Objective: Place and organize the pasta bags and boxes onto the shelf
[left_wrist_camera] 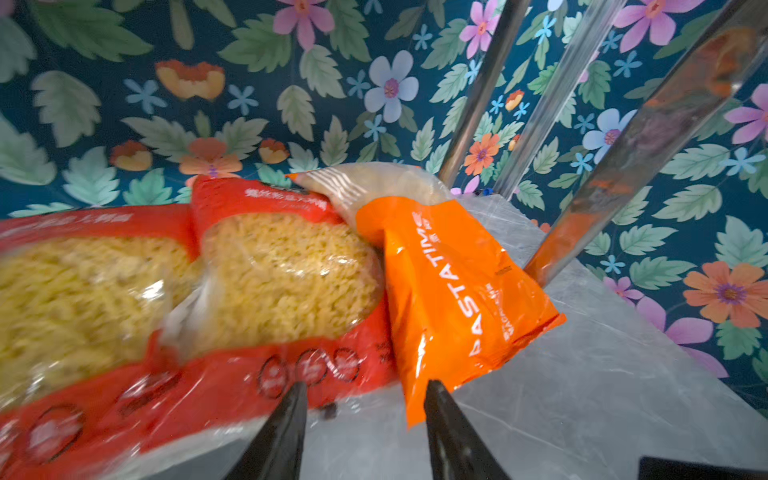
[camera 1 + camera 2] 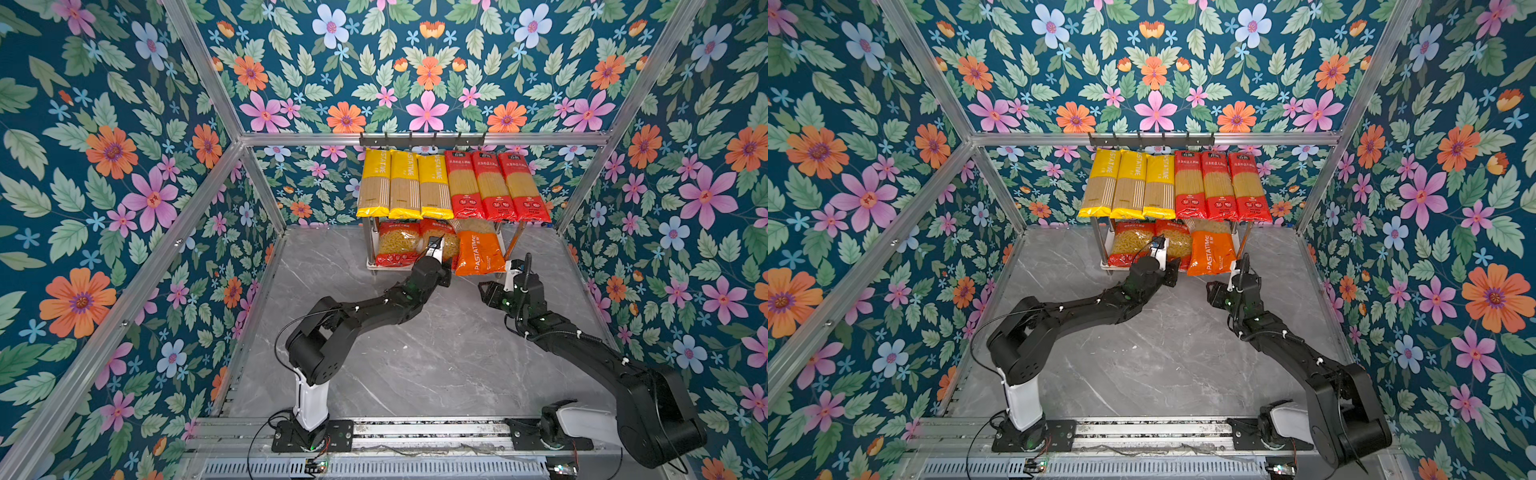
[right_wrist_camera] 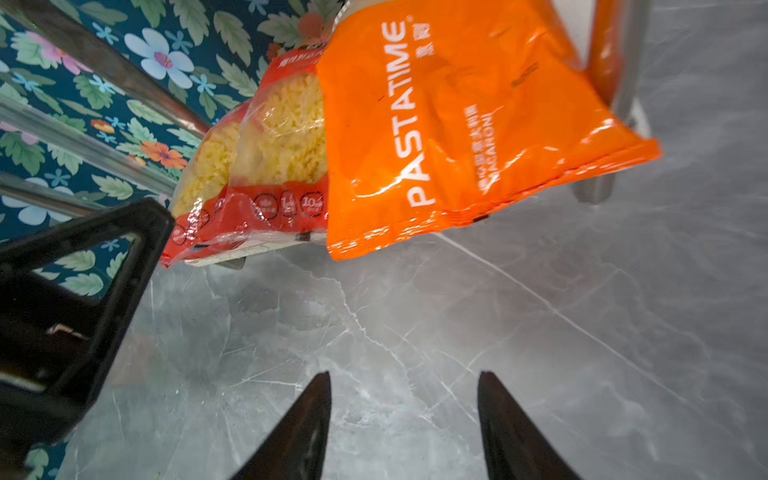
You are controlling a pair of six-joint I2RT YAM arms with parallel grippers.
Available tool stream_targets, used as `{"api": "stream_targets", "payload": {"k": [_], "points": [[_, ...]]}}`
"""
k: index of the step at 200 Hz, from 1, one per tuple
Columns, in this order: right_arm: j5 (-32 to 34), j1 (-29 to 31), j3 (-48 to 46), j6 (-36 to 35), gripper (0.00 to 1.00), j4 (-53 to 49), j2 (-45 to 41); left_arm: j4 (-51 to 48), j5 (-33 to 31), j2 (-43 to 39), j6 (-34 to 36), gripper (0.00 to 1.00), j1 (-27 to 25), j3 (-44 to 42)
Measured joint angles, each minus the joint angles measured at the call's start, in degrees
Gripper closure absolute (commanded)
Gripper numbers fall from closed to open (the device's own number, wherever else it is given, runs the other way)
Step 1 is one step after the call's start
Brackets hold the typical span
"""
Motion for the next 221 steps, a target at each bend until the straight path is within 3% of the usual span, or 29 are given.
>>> {"api": "stream_targets", "payload": {"k": [74, 122, 177, 203, 221], "points": [[0.0, 0.3, 10.4, 0.9, 0.44, 5.6, 18.1, 1.6, -9.2, -17.6, -1.0, 0.5, 0.0, -19.8], [-0.7, -3.0, 11.6, -1.8, 0.44, 5.2, 16.8, -0.7, -15.5, -26.5, 2.1, 0.48, 0.1, -26.3], [-0.7, -3.6, -3.2, -7.0, 0.41, -7.9, -12.0, -5.0, -26.6, -46.9, 10.8, 0.33, 0.4, -40.1], [1.4, -9.7, -4.2, -8.5, 0.4, -13.5, -20.1, -2.3, -29.0, -47.9, 19.5, 0.32, 0.9, -45.0], [4.0, -14.1, -4.3, -8.4, 0.39, -15.4, -21.9, 7.0, -32.4, -45.5, 25.3, 0.31, 2.5, -48.4]]}}
